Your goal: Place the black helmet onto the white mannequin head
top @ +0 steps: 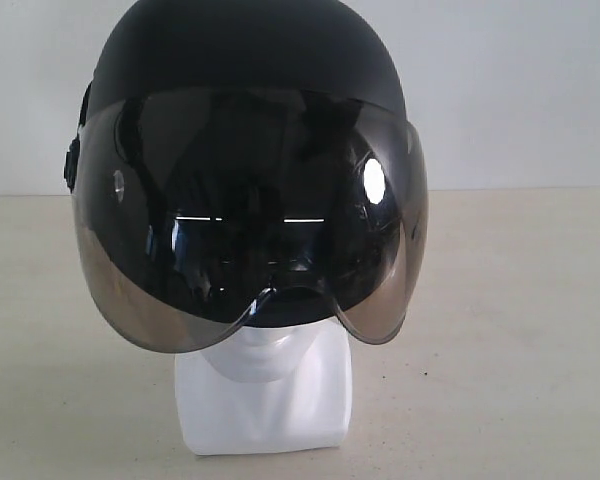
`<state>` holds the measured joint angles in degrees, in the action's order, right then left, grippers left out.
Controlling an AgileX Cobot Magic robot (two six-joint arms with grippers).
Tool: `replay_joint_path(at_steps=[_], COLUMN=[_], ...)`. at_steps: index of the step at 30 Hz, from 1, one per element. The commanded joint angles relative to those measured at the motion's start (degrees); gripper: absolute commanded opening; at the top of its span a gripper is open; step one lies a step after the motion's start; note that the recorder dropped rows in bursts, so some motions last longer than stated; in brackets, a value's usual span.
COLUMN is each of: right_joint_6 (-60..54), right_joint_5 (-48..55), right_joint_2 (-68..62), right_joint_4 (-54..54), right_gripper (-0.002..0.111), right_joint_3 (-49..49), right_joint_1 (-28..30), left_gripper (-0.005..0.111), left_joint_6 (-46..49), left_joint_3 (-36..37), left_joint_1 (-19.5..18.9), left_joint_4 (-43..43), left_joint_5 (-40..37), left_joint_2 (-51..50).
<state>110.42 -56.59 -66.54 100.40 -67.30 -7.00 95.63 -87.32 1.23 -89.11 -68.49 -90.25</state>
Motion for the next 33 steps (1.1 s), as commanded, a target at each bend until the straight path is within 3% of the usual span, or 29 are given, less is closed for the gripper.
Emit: replay_joint_path(at_steps=[1, 10, 25, 28, 33], right_joint_6=[-0.31, 1.64, -0.52, -5.96, -19.36], right_joint_5=[2.57, 4.42, -4.32, 6.59, 37.79], right_joint_2=[-3.70, -9.09, -9.02, -4.90, 3.51], right_joint_4=[-0.45, -0.45, -0.45, -0.45, -0.45], right_gripper=[0.000, 0.000, 0.000, 0.000, 0.000], right_joint_3=[-4.07, -8.74, -8.74, -8.74, -8.64], right_joint_1=[-5.69, -7.33, -7.33, -7.20, -7.20], left_gripper=[0.004, 0.004, 0.004, 0.004, 0.004], left_joint_6=[-4.52, -9.52, -12.30, -12.30, -12.30], left_joint_3=[-3.53, -5.02, -5.02, -5.02, -5.02], left_joint_1=[5.41, 7.26, 8.72, 8.72, 8.72], left_joint_4=[7.64, 8.22, 12.29, 12.41, 12.41], left_joint_5=[4.03, -0.68, -1.47, -1.47, -1.47], left_joint_2=[0.20, -0.84, -1.92, -1.92, -1.92])
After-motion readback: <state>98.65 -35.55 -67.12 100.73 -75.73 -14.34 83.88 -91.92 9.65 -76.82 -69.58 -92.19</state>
